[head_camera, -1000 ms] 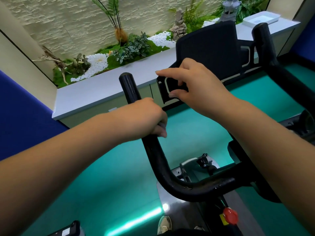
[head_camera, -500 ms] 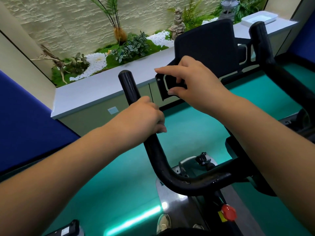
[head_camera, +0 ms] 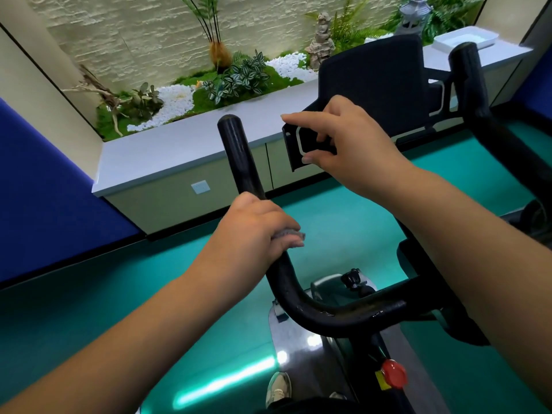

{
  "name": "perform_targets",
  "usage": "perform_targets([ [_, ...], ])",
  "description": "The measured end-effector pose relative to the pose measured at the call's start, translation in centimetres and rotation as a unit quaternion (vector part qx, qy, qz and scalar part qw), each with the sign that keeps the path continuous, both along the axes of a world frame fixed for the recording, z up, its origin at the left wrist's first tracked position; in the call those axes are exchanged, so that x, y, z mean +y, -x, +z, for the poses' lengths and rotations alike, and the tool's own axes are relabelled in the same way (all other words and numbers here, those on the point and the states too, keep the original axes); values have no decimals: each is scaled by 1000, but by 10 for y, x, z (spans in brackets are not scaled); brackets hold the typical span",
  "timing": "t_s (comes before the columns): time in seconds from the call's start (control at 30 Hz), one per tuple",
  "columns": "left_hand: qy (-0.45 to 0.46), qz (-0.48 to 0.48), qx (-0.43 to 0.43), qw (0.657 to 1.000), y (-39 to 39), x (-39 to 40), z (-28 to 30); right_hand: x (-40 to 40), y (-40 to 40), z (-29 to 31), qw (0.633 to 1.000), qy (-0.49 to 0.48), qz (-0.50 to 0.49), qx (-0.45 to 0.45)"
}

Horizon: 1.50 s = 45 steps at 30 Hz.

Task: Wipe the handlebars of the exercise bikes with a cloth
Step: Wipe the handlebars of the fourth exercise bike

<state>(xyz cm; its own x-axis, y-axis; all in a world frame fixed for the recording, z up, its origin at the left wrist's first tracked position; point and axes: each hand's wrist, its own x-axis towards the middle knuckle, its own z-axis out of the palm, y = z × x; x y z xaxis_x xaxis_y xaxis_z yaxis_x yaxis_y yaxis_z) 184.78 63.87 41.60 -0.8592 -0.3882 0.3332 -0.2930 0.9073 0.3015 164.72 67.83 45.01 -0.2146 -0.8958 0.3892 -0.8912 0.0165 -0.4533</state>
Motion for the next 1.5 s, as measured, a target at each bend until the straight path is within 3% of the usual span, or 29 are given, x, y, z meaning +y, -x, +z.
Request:
perform_targets([
  [0.2,-16,95,58,994,13,-12,6,0,1,1,1000,1,0,7],
  [0.43,-41,45,76,995,-8,21,-9,0,0,-2,1000,12,4,8],
  [0.6,-73,171,138,973,1,7,-7,2,0,-2,1000,2,5,17],
  [0.8,-96,141,134,976,-16,38,-18,8,0,0,999,-28,13,7],
  [0.9,-91,172,153,969,-6,21,-12,19,1,3,999,-41,17,-27],
  [1.0,-126,219,194,948,5,16,-11,40,4,6,999,-23,-22,-43],
  [1.2,-91,107,146,979,-12,25,-18,83,-2,-9,992,-78,-90,-45],
  [1.37,-178,169,208,947,2,13,-13,100,-10,-26,978,-113,-177,-2],
  [1.5,-142,141,195,960,-10,35,-24,110,-8,-34,959,-183,-216,12],
])
